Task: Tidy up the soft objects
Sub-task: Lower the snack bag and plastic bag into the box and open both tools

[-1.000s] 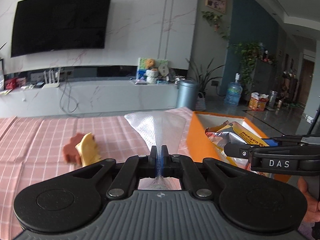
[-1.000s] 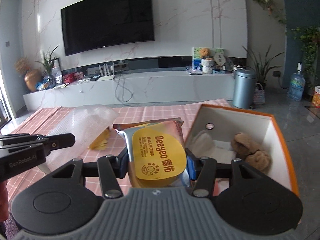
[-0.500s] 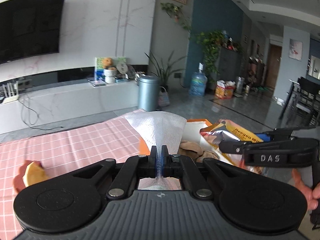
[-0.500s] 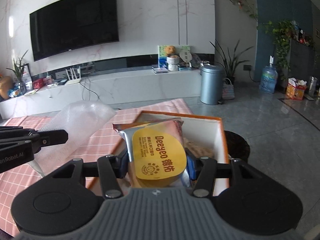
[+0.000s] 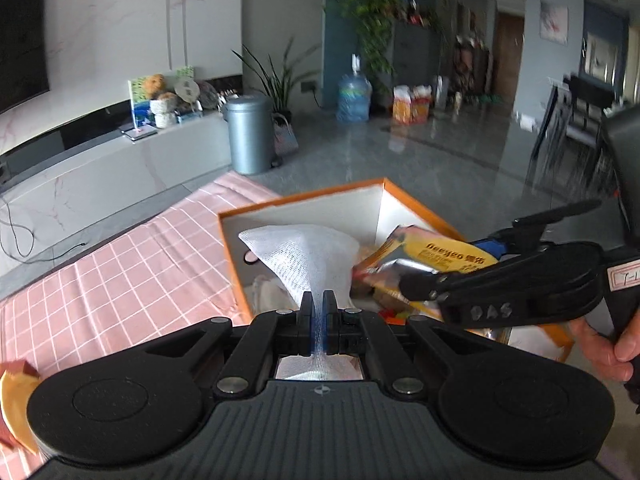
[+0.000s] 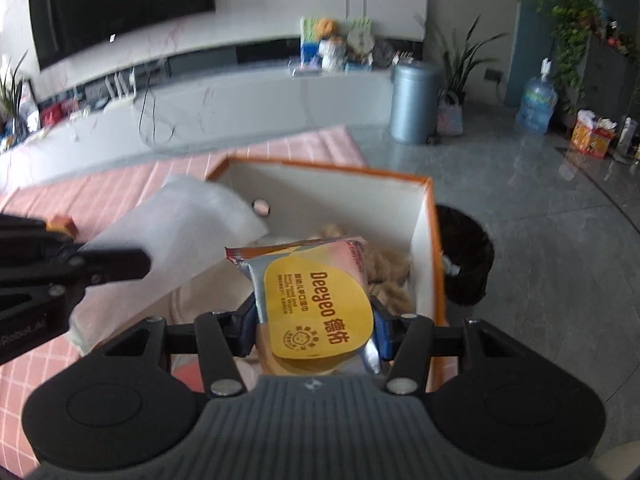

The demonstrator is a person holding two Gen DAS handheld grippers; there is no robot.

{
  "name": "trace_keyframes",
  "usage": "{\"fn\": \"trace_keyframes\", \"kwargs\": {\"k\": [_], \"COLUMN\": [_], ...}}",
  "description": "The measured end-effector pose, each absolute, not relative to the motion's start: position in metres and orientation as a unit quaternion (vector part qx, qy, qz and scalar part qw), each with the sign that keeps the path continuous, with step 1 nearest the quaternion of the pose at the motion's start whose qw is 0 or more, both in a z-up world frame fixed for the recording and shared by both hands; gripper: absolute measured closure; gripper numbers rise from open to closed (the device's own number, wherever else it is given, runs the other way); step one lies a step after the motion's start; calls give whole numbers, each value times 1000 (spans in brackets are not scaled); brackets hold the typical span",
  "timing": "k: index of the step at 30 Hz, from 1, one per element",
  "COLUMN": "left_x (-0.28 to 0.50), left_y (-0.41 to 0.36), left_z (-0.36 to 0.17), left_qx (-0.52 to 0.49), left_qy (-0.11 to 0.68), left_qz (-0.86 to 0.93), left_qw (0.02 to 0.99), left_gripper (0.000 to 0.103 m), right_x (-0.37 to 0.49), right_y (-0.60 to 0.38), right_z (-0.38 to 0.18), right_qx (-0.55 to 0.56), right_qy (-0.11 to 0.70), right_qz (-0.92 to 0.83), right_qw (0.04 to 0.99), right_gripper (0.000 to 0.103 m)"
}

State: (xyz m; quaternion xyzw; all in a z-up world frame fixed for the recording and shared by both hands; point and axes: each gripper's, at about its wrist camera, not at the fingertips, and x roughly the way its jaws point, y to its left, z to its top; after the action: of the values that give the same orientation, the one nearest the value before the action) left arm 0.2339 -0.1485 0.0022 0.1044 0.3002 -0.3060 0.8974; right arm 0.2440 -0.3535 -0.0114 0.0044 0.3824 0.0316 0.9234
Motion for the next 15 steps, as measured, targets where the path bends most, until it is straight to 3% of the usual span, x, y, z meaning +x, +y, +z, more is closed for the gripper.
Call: {"fn": "trace_keyframes", "kwargs": {"k": [15], "left_x": [257], "left_y": [-197], "left_z": [-39], "left_qx": [200], "left_qy": [354], "left_qz": [-318], "left_qw": [857], "left_gripper": [99], "right_x": [283], "right_y": [-345], "right_z": [-52], "right_qx": [-104], "right_qy": [443], "right_qz": [34], "right_qw": [890], "right_gripper": [49]}}
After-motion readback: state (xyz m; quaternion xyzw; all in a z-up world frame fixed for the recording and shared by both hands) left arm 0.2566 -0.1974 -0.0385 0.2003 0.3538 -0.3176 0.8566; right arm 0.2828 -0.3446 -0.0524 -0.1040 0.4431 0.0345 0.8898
